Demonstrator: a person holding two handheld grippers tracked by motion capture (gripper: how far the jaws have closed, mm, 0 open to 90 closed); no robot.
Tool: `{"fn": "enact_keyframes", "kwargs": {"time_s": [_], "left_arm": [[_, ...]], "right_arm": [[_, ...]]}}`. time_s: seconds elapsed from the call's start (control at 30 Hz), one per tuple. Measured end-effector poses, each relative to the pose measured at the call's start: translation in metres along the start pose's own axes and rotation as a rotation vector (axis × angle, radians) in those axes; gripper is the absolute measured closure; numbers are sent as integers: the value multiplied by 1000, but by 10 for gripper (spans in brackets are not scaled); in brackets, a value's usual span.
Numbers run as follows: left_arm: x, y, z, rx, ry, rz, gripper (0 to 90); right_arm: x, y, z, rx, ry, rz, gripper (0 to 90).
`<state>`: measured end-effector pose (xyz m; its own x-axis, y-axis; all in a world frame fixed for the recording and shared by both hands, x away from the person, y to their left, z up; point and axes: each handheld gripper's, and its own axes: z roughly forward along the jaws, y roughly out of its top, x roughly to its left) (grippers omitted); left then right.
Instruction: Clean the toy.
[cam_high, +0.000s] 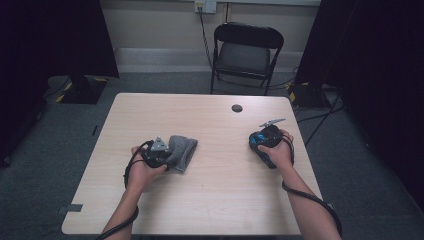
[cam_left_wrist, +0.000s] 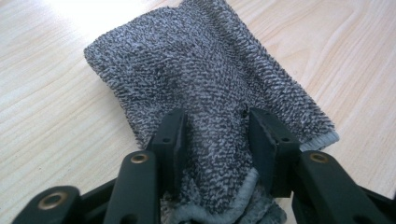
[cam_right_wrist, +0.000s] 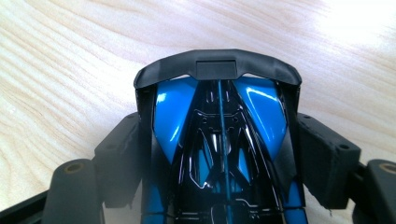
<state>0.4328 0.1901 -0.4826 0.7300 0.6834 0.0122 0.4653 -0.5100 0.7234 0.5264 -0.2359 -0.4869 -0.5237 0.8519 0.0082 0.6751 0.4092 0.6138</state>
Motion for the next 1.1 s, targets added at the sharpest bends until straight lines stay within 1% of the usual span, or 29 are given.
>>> {"fn": "enact_keyframes", "kwargs": {"time_s": [0.17,0.3,0.47,0.57,0.7,0.77,0.8,0.9,1.0,1.1], "left_arm": [[-1,0,-1,-8,4,-1,537],[-2,0,-2,-8,14,10,511],[-2,-1,-3,-14,16,11,491],[-3,-2,-3,-17,22,7,456],[-3,-2,-3,-24,22,-12,402],[-2,-3,-4,-26,24,-23,378],[-2,-3,-5,-26,29,-28,367],[-1,-3,-7,-27,24,-44,334],[0,-2,-9,-25,31,-43,307],[0,-2,-11,-30,31,-51,283]], "right_arm": [[0,0,1,-4,-1,-10,244],[0,-1,2,-9,6,-10,242],[0,0,1,-2,3,-21,241],[0,0,1,0,0,-24,240],[1,0,0,-7,4,-23,226],[0,0,0,-7,-1,-37,223],[0,0,-1,-3,1,-34,220],[-2,2,-1,-7,18,-25,225],[-1,5,-4,-15,17,-21,210],[0,8,-8,-31,17,-17,197]]}}
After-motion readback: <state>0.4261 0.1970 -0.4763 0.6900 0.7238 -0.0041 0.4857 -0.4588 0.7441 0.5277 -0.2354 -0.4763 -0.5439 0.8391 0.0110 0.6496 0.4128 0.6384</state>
